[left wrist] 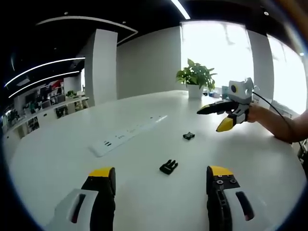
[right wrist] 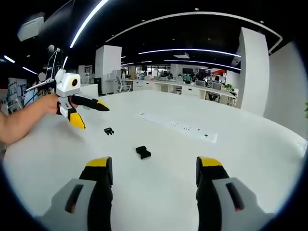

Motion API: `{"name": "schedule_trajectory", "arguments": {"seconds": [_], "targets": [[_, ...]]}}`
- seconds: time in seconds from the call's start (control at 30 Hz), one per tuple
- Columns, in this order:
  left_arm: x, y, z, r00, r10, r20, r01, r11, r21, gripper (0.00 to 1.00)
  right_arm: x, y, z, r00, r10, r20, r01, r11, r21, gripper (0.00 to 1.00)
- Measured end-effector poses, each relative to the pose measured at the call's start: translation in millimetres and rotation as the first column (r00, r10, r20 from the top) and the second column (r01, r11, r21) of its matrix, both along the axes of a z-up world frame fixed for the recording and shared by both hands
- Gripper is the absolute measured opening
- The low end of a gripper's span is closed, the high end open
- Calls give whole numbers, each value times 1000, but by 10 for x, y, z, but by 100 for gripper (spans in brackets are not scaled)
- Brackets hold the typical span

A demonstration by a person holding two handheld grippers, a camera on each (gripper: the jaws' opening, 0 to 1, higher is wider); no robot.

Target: Snap the two parts of the plastic buckle together until the buckle closes and remains connected.

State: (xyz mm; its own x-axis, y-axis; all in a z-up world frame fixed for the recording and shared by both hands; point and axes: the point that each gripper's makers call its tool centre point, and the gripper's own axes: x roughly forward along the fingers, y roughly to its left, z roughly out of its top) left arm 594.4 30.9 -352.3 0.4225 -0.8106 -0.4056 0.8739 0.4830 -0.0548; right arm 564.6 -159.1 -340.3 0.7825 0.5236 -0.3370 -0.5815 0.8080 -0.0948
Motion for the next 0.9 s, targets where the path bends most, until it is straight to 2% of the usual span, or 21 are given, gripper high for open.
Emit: {"name": "schedule_trajectory", "arguments": {"seconds": [0.2, 0.53, 0.9], "targets": [[64, -25, 21, 1000, -2, -2, 2, 1000, -4, 78, 71, -21, -36, 1000, -6, -7, 6, 1000, -6, 70], [86, -3, -6, 1000, -8, 3, 8, 1000, 11, 76, 142, 52, 4, 1000, 7, 1, -7, 1000, -13, 69], [133, -23, 6, 1000, -14, 22, 14, 1000, 18, 76, 184, 16, 30, 1000, 6, 8, -6, 1000, -14, 69]]}}
